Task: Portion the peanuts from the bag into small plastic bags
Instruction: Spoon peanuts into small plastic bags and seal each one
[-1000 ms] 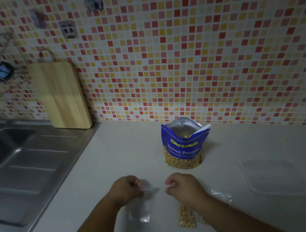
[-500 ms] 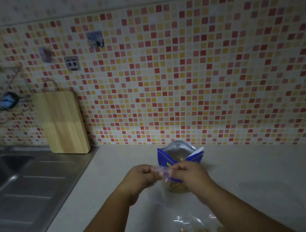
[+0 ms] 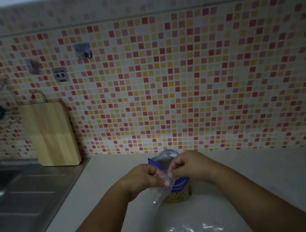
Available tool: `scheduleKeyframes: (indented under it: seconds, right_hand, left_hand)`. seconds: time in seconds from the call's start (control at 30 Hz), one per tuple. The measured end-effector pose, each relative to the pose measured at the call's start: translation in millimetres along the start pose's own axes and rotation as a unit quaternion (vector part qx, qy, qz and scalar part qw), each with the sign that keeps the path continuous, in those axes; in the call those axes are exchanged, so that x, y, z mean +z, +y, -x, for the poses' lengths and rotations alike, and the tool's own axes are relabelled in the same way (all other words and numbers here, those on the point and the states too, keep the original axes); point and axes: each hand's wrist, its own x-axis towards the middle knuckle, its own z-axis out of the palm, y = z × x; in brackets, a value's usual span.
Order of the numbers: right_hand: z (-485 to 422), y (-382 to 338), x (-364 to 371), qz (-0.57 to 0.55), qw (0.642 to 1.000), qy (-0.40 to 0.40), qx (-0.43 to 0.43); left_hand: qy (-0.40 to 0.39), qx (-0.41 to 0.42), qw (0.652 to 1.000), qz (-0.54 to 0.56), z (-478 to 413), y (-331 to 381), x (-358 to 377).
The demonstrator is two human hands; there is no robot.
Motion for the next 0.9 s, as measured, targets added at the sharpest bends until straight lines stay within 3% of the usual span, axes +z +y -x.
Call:
scheduleKeyframes:
  seconds: [0.13, 0.23, 0.37, 0.53, 0.77, 0.9]
  right_hand:
    - [-3.1, 1.2, -5.0, 0.035, 0.998, 0.047, 0.009]
    - [-7.6, 2.7, -6.7, 0.010, 0.993, 0.108, 0.036]
    - [-13.3, -3.4, -4.9, -0.002, 0.987, 0.146, 0.071]
    - [-14.6, -11.7, -1.4, -0.034, 0.982, 0.145, 0.114]
    - [-14.0, -9.6, -2.2, -0.032, 0.982, 0.152, 0.107]
    - [-22.6, 3.1, -6.7, 0.007, 0.974, 0.204, 0.096]
  left_hand:
    - [0.045, 0.040, 0.998, -0.012, -1.0, 7.3, 0.2]
    - [0.158, 0.101, 0.974, -0.129, -0.6, 10.7, 5.0]
    - [0.212, 0.127, 0.937, -0.247, -4.7, 11.7, 19.2]
    - [0.252, 0.147, 0.925, -0.244, -12.6, 5.3, 21.6]
    - [0.268, 0.176, 0.922, -0.216, -11.5, 2.9, 21.4]
    - [0.273, 0.169, 0.928, -0.188, -9.8, 4.2, 19.6]
